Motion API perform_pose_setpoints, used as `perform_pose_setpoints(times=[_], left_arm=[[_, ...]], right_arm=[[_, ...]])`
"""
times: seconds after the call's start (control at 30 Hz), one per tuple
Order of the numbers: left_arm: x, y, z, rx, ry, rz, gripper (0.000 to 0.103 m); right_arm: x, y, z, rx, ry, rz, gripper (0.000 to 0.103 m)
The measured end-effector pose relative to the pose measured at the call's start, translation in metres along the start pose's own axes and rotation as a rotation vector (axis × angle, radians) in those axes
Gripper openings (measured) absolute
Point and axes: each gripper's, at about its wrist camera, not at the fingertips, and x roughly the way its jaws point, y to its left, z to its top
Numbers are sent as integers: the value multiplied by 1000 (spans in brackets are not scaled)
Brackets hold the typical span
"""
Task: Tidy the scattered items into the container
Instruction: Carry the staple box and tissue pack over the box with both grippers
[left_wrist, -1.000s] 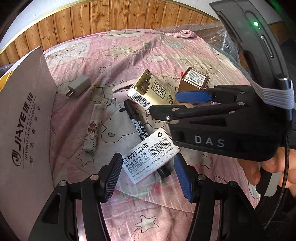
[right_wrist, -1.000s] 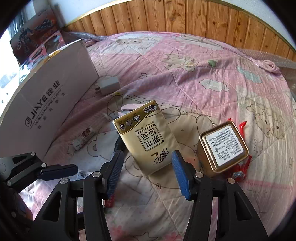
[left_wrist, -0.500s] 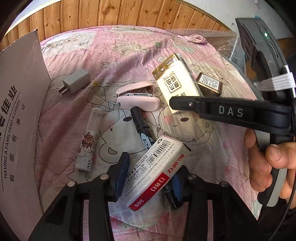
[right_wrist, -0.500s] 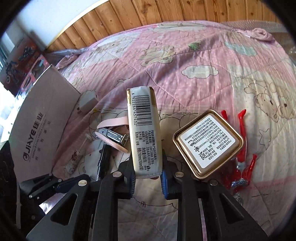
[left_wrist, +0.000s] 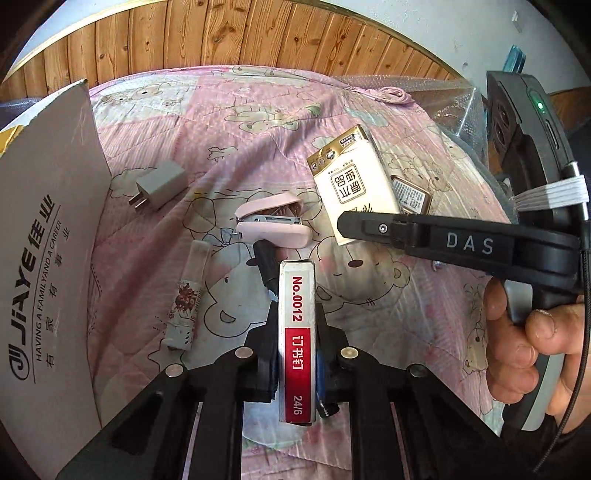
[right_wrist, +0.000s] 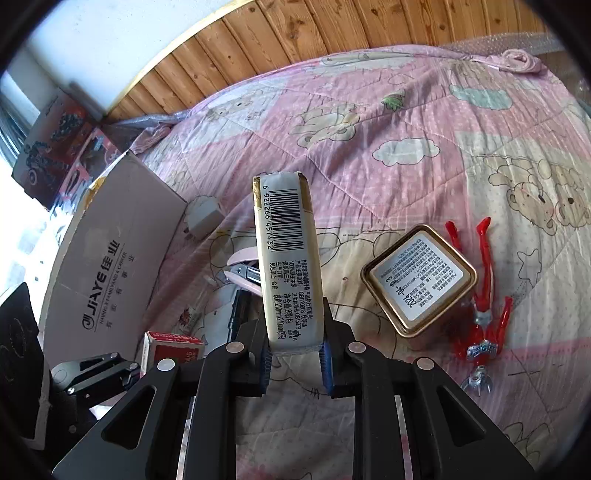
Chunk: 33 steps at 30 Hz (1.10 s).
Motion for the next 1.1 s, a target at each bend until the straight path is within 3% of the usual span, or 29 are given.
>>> perform_pose_setpoints(times=[0.63,1.1], left_arm=[[-75,-19,-23,7,-43,113,15],[-122,-20,-43,6,-98,111,15]], right_arm=[[-42,16,-49,50,-48,-27,22],[-58,63,-96,2,-61,-41,22]])
